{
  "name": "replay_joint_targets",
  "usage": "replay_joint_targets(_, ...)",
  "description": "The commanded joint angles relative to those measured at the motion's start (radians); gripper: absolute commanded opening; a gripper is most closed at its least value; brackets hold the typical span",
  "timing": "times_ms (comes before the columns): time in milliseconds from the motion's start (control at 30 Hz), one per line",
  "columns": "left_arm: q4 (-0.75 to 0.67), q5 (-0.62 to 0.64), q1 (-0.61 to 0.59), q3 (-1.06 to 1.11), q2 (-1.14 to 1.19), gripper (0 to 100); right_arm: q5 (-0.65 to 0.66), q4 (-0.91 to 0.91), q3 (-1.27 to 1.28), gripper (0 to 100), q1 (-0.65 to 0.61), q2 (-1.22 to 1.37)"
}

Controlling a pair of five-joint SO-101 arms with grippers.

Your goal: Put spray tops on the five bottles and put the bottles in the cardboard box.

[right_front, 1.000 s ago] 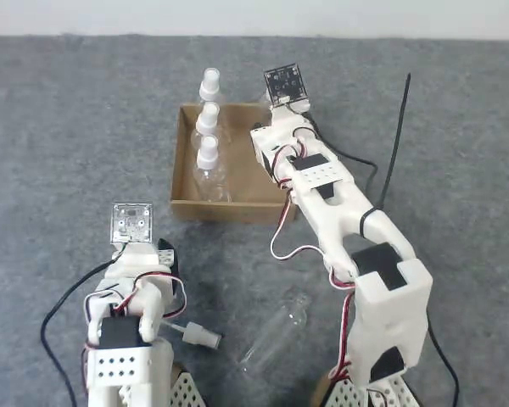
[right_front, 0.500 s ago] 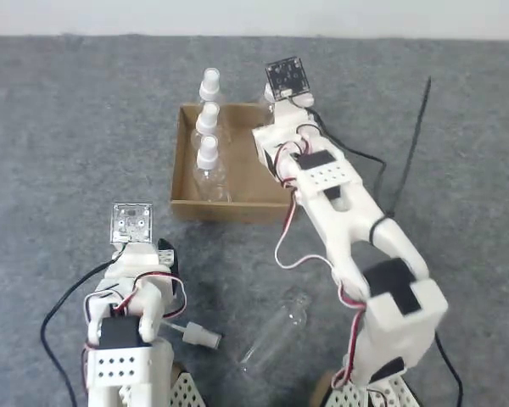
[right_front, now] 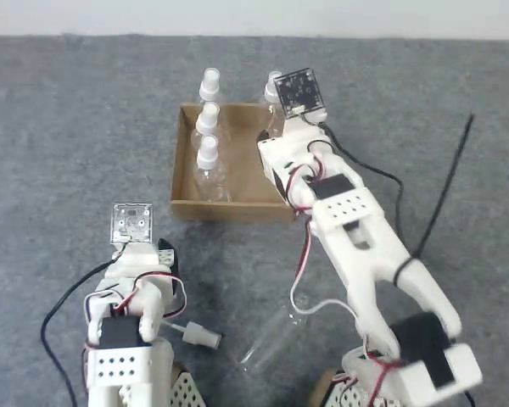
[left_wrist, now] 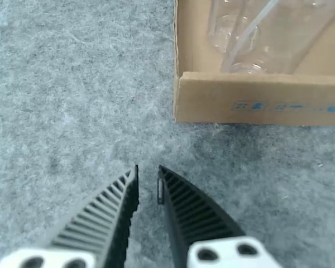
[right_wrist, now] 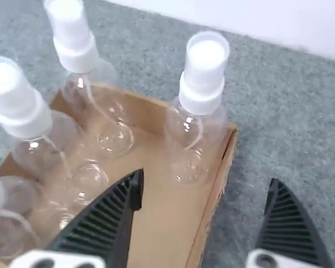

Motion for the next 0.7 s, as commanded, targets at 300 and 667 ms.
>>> replay_joint_targets(300,0.002,0.008,-0.006,-0.012,-0.015,5,-0.003,0.283,0.011,27.7,-0.012,-0.326)
replay_joint_targets(667,0.002,0.008,-0.006,-0.012,-0.015,5,-0.005,0.659,0.011,27.8,-0.120,-0.527)
